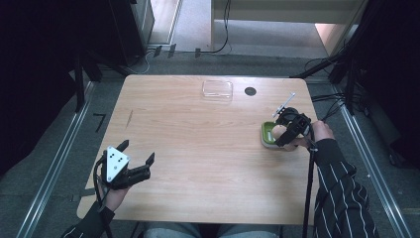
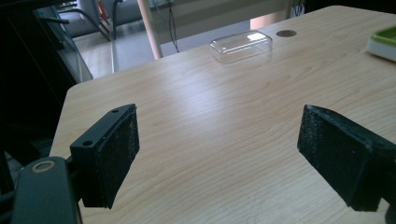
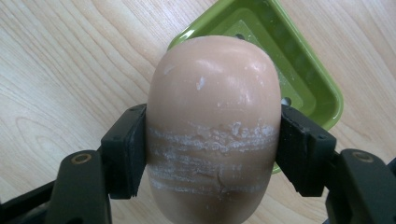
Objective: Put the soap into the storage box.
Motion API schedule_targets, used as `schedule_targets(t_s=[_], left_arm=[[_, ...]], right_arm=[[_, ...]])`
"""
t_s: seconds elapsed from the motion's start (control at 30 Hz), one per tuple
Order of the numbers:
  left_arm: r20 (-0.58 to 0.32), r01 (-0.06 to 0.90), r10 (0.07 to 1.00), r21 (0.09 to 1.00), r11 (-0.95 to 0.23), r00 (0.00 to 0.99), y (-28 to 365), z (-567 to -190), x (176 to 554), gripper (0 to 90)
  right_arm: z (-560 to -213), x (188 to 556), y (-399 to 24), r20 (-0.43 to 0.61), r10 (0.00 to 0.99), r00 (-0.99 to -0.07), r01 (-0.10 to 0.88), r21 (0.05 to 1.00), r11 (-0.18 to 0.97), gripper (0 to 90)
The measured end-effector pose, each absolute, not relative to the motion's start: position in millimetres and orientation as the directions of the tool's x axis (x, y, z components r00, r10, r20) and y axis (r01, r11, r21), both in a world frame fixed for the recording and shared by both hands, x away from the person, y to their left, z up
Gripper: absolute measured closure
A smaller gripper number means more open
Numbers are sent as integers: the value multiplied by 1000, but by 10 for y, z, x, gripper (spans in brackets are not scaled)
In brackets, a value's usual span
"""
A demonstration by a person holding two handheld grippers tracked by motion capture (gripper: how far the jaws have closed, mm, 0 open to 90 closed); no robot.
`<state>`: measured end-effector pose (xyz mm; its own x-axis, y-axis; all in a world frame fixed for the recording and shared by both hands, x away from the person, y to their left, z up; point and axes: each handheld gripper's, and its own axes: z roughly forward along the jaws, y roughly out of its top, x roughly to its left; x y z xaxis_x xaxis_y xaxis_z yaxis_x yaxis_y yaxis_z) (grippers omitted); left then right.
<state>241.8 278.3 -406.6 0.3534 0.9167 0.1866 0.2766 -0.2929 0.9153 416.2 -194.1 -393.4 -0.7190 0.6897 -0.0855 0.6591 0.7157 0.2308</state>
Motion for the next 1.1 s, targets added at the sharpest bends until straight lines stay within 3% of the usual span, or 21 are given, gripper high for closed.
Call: schedule_targets(t_s=[1.1], left_arm=[[186, 284, 919, 913, -292, 347, 2803, -4081, 2411, 133]], right_arm=[[-3972, 4345, -1944, -123, 619, -776, 588, 216, 780, 336]])
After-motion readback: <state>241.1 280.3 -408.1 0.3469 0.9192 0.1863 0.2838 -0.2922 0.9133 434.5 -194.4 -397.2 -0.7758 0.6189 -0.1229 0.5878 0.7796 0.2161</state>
